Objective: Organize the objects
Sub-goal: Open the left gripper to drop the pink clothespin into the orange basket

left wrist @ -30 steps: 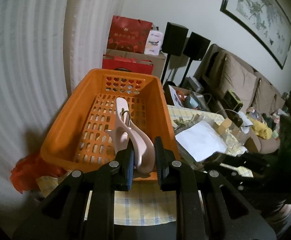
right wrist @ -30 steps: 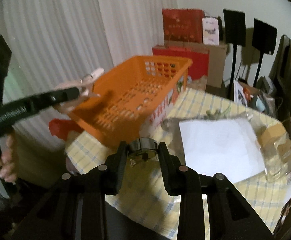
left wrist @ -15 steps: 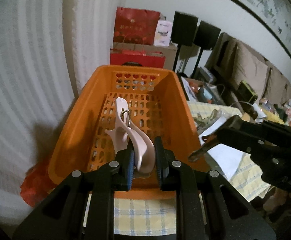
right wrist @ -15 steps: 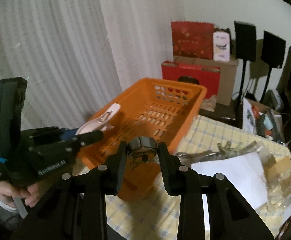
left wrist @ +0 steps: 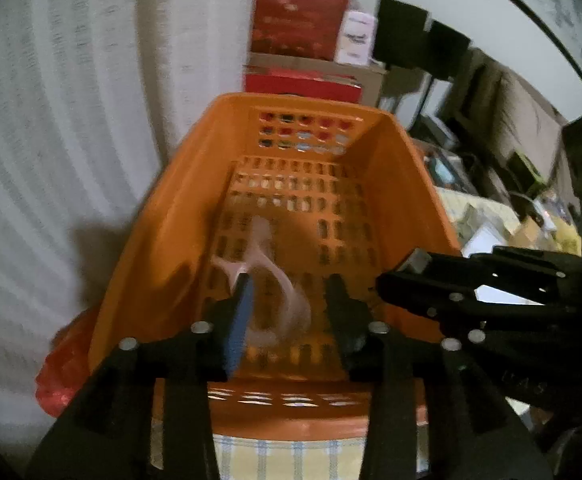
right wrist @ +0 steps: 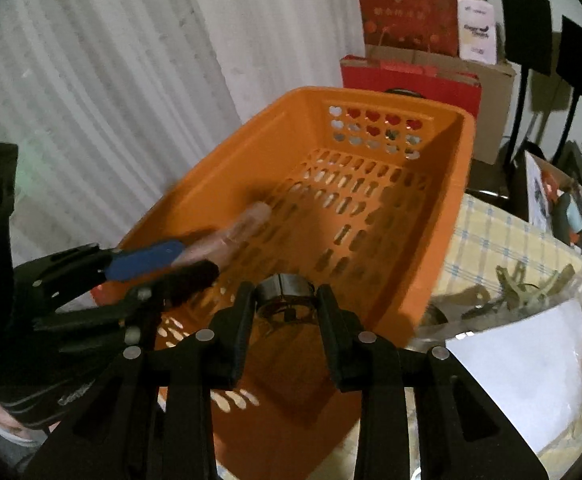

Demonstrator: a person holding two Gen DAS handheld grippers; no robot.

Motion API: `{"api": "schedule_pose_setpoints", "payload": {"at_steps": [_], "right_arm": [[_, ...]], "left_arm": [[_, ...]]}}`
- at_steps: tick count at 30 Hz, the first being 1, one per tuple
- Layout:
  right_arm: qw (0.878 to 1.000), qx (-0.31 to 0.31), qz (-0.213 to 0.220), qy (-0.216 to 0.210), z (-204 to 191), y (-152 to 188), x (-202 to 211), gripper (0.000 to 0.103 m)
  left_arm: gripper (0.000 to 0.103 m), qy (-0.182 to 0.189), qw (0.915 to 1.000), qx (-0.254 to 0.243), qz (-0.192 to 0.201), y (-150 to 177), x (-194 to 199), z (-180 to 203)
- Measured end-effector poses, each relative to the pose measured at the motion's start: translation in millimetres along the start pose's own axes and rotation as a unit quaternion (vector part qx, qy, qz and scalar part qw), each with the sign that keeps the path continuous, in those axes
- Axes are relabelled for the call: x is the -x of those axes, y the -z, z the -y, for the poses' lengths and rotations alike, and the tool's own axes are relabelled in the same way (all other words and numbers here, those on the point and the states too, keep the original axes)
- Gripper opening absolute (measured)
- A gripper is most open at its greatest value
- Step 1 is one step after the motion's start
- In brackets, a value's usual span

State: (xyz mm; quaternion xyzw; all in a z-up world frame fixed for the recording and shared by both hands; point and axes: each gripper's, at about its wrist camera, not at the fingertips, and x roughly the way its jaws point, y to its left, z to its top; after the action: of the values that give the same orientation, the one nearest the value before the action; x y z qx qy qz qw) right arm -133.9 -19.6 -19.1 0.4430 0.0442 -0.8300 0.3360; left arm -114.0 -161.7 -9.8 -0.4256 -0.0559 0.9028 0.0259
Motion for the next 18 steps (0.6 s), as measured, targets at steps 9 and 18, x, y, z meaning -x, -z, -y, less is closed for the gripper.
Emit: {"api": "schedule_pose_setpoints", "payload": {"at_steps": [9,18], "right_arm": [[0.999,-0.009,0.024,0.019,9.8,-8.2,11.8,0.048],[0.998,-0.019,0.053,0.028,22.8,1.4,52.2,0.055]], "left_arm": [[0.072,0.017,0.9984,0.046,0.028,-5.1,16.5,-20.7],[0.097,0.034,0.9975,0.039,0.049,-7.7,34.8,-3.5]]}}
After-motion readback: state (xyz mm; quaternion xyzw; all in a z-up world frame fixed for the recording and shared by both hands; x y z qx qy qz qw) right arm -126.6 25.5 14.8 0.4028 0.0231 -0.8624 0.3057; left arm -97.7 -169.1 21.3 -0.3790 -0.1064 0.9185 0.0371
